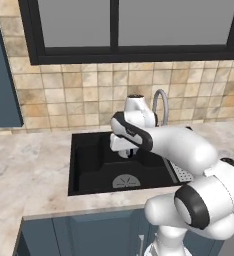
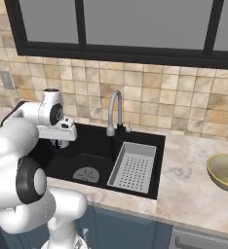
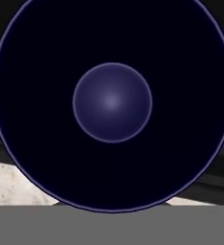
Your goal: Pick the mug and place it in the sink. Pick the bowl and place it in the open cabinet and then close the cabinet.
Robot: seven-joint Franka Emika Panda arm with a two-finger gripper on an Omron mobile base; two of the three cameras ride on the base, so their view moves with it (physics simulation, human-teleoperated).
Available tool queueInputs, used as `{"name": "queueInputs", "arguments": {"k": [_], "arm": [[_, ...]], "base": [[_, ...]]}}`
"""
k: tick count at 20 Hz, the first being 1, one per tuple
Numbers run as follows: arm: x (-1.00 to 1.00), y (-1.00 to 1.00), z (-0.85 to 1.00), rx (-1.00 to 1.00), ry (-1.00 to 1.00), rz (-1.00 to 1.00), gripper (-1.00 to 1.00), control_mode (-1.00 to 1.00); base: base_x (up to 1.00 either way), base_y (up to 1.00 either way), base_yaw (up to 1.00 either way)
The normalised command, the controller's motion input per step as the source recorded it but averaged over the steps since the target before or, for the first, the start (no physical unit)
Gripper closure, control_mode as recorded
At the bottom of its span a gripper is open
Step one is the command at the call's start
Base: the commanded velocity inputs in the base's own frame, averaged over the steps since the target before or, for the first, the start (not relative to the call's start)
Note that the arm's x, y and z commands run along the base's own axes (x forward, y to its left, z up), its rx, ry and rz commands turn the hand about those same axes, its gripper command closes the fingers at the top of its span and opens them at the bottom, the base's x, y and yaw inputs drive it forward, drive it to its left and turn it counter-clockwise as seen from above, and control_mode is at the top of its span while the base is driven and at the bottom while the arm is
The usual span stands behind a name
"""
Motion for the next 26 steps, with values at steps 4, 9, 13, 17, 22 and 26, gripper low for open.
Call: {"name": "queueInputs", "arguments": {"k": [4,9,13,17,22,26], "arm": [[0.20,-0.03,-0.28,0.00,0.00,0.00,1.00,-1.00],[0.13,-0.16,-0.32,0.00,0.00,0.00,1.00,-1.00],[0.08,-0.20,-0.34,0.00,0.00,0.00,1.00,-1.00],[0.14,-0.11,-0.36,0.00,0.00,0.00,1.00,-1.00],[0.35,-0.08,-0.40,0.00,-0.02,0.00,1.00,-1.00],[0.53,-0.11,-0.35,0.00,-0.02,0.01,1.00,-1.00]], "base": [[0.00,0.00,0.00],[0.00,0.00,0.00],[0.00,0.00,0.00],[0.00,0.00,0.00],[0.00,0.00,0.00],[0.00,0.00,0.00]]}}
